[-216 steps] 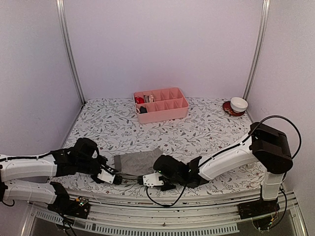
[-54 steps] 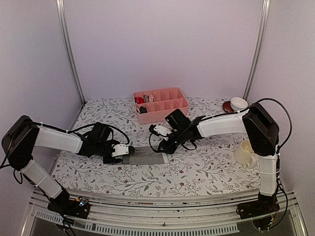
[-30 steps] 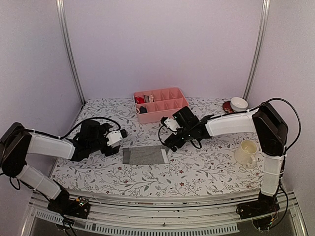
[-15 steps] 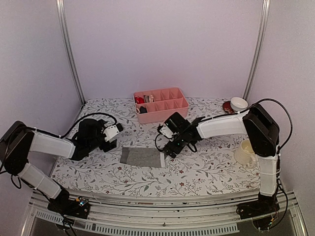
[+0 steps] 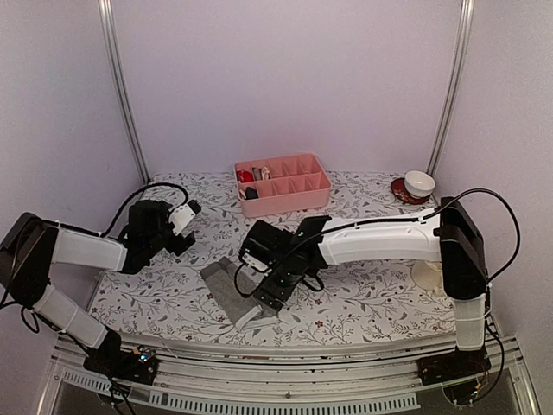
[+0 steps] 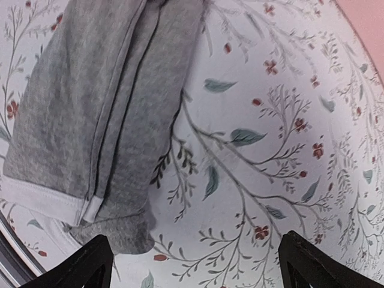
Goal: Roll the underwear
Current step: Rotate the underwear at the center of the board.
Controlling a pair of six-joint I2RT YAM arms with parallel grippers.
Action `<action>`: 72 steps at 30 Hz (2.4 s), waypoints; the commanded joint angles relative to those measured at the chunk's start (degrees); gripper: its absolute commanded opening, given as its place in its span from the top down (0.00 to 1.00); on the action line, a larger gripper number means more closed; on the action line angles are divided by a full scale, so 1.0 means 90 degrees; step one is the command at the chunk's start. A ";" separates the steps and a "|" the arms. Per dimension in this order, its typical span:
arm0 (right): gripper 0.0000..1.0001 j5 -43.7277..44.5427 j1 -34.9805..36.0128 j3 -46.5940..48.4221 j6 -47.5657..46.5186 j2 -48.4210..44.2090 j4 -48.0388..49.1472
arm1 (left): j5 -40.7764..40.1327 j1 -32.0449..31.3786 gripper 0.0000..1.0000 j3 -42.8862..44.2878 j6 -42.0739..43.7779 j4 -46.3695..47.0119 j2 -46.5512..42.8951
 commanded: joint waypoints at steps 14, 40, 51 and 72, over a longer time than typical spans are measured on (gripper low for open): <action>0.01 0.0877 -0.0198 0.3111 -0.1965 0.2211 0.1760 | 0.0219 0.0710 0.01 0.0066 -0.0856 0.0503 -0.0353; 0.01 0.0863 -0.0167 0.1502 -0.2015 0.1190 0.3761 | 0.0324 0.0760 0.02 0.0143 -0.0893 0.0425 -0.0189; 0.01 0.0384 -0.0174 0.1650 -0.1931 0.1981 0.3816 | 0.0332 0.0762 0.01 0.0135 -0.0891 0.0422 -0.0171; 0.01 0.1270 -0.0925 0.1254 -0.0539 0.1984 0.3162 | 0.0709 0.0746 0.01 0.0091 -0.0885 0.0312 -0.0317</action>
